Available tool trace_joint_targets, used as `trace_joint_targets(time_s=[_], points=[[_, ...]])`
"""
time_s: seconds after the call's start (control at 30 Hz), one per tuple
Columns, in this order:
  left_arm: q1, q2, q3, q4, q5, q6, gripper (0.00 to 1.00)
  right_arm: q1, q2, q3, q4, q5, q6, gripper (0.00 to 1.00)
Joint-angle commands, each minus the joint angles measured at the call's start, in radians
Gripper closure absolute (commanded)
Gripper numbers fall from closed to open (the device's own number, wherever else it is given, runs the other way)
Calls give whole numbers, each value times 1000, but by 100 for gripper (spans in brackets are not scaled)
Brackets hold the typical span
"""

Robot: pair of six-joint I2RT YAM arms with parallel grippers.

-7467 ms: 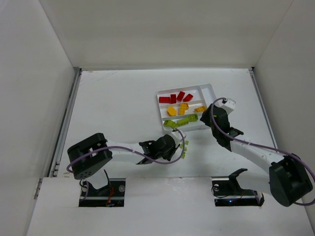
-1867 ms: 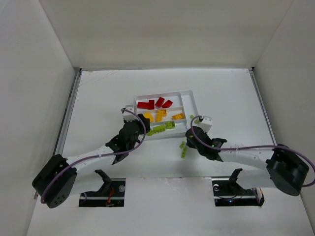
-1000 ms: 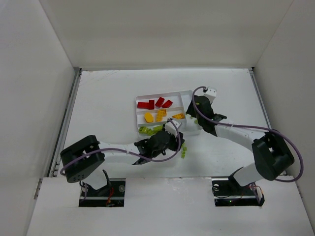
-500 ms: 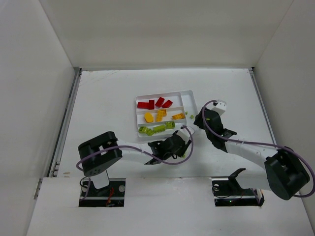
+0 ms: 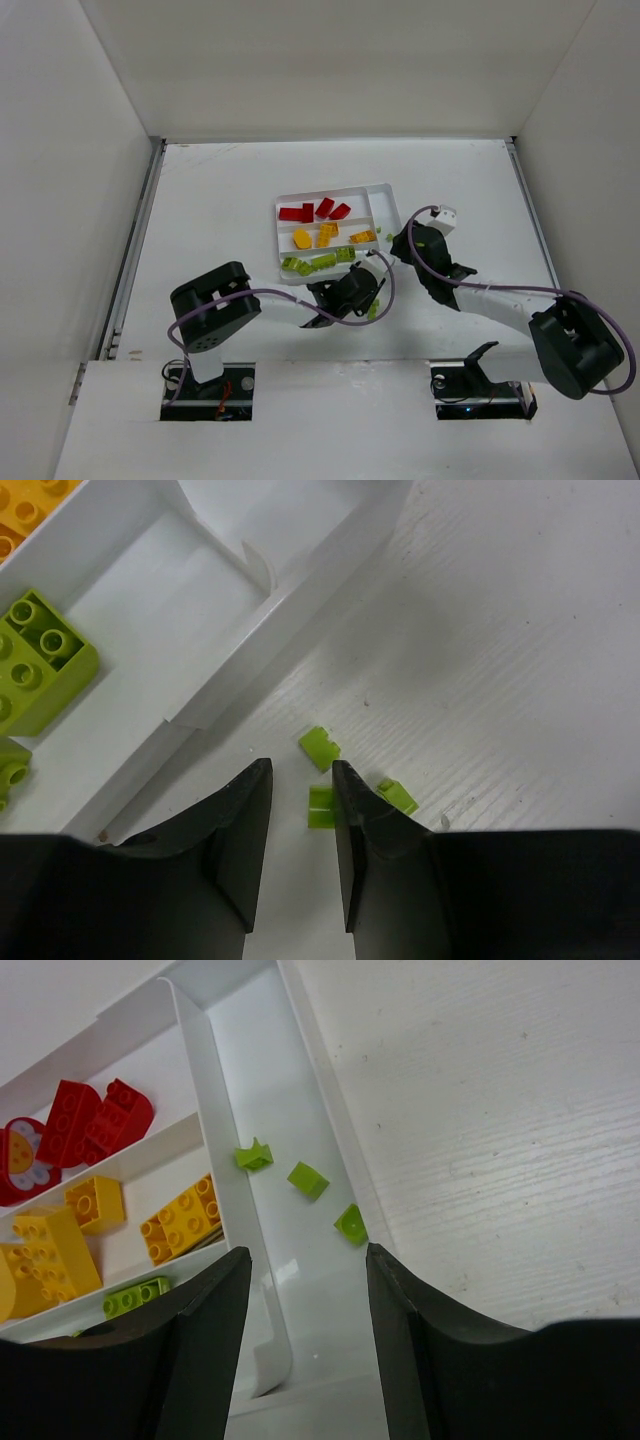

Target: Sort the legos into containers by color

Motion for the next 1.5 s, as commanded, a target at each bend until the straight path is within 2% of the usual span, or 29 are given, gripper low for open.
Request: trace_joint_targets(time_s=[0.0,0.3,0.5,0.67,0.77,1.33,1.4,1.47], points=[[4,-6,33,-18,-17,-4,73,-3,0,-7,73,-14,14,45],[39,-84,-20,-27,41,7,74,-3,5,-5,79,-32,14,45],[56,-141,-50,4,86,-32,68,-3,6,-1,79,-43,14,45],[41,-162,-72,-13,92,-73,52,2,0,-1,89,-55,11,45],[24,-161,-89,-16,83,-76,51,2,-3,-1,95,-68,14,45],[11,-9,-20,-30,-29,-79,63,20,-47,-13,103,-91,19,44],[13,0,-17,-19,-40,-79,66,26,-51,-13,103,-91,19,44],[13,3,-18,-13,-41,-76,74,31,-61,-14,103,-91,19,44]])
